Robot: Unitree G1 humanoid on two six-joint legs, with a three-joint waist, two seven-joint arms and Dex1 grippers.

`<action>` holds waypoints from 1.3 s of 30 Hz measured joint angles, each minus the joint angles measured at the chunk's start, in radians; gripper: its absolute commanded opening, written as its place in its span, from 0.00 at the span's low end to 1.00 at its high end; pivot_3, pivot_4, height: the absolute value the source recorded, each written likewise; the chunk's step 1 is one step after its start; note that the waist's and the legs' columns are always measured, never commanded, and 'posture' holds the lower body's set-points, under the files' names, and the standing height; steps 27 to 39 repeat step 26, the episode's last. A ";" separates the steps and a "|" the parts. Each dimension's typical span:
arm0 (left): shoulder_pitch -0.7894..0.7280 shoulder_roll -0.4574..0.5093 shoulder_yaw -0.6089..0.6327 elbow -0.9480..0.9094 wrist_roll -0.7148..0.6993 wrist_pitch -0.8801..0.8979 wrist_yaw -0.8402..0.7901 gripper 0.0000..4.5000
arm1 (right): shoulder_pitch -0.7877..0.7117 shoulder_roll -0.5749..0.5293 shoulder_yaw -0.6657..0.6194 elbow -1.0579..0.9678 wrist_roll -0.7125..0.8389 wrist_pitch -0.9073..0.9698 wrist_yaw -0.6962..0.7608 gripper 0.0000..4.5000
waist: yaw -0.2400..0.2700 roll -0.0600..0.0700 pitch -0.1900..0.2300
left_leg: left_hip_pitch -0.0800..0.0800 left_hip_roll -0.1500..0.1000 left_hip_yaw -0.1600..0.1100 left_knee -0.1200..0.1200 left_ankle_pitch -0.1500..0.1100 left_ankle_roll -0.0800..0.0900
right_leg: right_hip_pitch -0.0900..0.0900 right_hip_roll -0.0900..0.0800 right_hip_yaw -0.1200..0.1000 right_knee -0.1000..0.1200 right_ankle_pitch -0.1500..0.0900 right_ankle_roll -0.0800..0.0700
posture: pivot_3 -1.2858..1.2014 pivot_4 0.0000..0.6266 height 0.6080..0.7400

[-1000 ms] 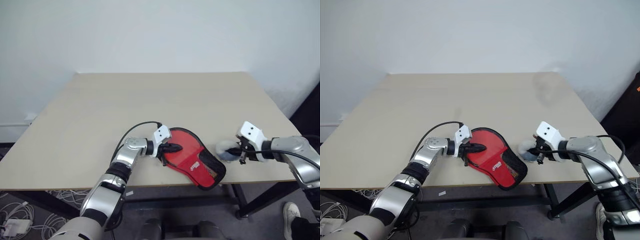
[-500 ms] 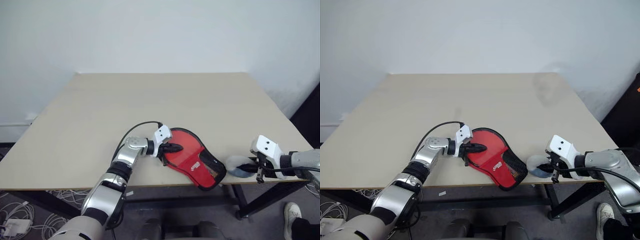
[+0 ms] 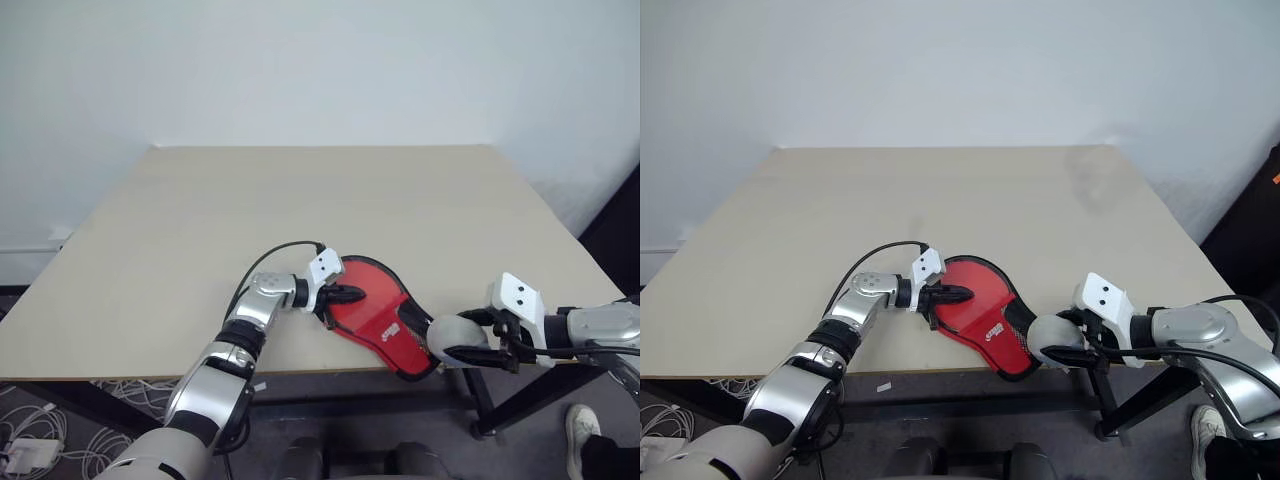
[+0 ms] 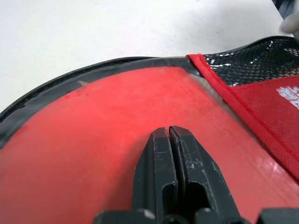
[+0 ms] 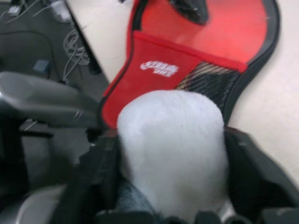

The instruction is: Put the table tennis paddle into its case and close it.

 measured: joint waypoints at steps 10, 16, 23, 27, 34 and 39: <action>0.014 0.129 0.111 -0.211 -0.051 0.119 0.046 0.65 | -0.170 0.081 0.007 0.175 -0.009 0.007 -0.087 1.00 | -0.009 -0.006 0.006 | -0.004 0.001 0.001 -0.001 0.000 0.000 | -0.005 0.001 0.001 0.001 0.001 0.001 | 0.52 0.00 1.00; 0.123 0.254 0.222 -0.541 -0.138 0.278 0.085 0.99 | -0.256 0.141 0.003 0.299 -0.030 -0.003 -0.150 1.00 | -0.013 -0.004 0.006 | -0.003 0.001 0.003 -0.002 0.000 0.000 | -0.005 0.001 0.004 0.001 0.002 0.002 | 0.52 0.00 1.00; 0.307 0.332 0.408 -0.790 -0.227 0.445 0.232 0.99 | -0.341 0.253 -0.011 0.378 -0.032 -0.002 -0.230 1.00 | -0.023 -0.005 0.007 | -0.002 0.003 0.003 -0.004 0.000 0.000 | -0.006 0.002 0.005 0.001 0.002 0.002 | 0.52 0.00 1.00; 0.385 0.338 0.490 -0.852 -0.264 0.498 0.298 0.99 | -0.348 0.300 0.003 0.410 -0.050 0.001 -0.271 1.00 | -0.024 -0.003 0.007 | -0.002 0.002 0.003 -0.004 0.000 0.000 | -0.006 0.002 0.005 0.001 0.002 0.002 | 0.52 0.00 1.00; 0.385 0.338 0.490 -0.852 -0.264 0.498 0.298 0.99 | -0.348 0.300 0.003 0.410 -0.050 0.001 -0.271 1.00 | -0.024 -0.003 0.007 | -0.002 0.002 0.003 -0.004 0.000 0.000 | -0.006 0.002 0.005 0.001 0.002 0.002 | 0.52 0.00 1.00; 0.385 0.338 0.490 -0.852 -0.264 0.498 0.298 0.99 | -0.348 0.300 0.003 0.410 -0.050 0.001 -0.271 1.00 | -0.024 -0.003 0.007 | -0.002 0.002 0.003 -0.004 0.000 0.000 | -0.006 0.002 0.005 0.001 0.002 0.002 | 0.52 0.00 1.00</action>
